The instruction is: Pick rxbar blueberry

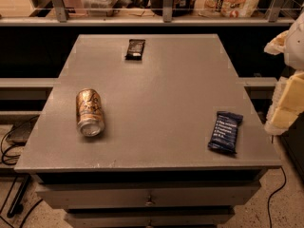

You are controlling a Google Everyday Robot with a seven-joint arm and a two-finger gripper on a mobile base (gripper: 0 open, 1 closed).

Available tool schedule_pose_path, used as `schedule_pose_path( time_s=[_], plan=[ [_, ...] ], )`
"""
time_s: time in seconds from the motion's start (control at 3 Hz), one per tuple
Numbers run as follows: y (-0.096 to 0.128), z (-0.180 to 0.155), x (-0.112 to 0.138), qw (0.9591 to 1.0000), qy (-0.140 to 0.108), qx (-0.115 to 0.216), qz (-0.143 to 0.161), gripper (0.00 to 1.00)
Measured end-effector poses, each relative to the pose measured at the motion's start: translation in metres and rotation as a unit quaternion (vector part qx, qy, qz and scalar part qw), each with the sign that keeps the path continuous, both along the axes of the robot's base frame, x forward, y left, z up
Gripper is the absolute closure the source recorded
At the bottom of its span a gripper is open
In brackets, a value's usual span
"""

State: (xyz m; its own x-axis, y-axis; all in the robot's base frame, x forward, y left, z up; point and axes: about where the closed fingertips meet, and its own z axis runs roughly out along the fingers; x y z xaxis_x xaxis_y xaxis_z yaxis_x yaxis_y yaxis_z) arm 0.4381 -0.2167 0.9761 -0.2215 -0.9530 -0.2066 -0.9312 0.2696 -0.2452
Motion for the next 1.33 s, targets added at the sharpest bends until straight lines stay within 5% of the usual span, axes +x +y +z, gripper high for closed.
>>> schedule_pose_path(
  time_s=[1.33],
  plan=[
    [0.010,-0.019,0.009,0.9985,-0.019,0.050,0.012,0.00]
  ],
)
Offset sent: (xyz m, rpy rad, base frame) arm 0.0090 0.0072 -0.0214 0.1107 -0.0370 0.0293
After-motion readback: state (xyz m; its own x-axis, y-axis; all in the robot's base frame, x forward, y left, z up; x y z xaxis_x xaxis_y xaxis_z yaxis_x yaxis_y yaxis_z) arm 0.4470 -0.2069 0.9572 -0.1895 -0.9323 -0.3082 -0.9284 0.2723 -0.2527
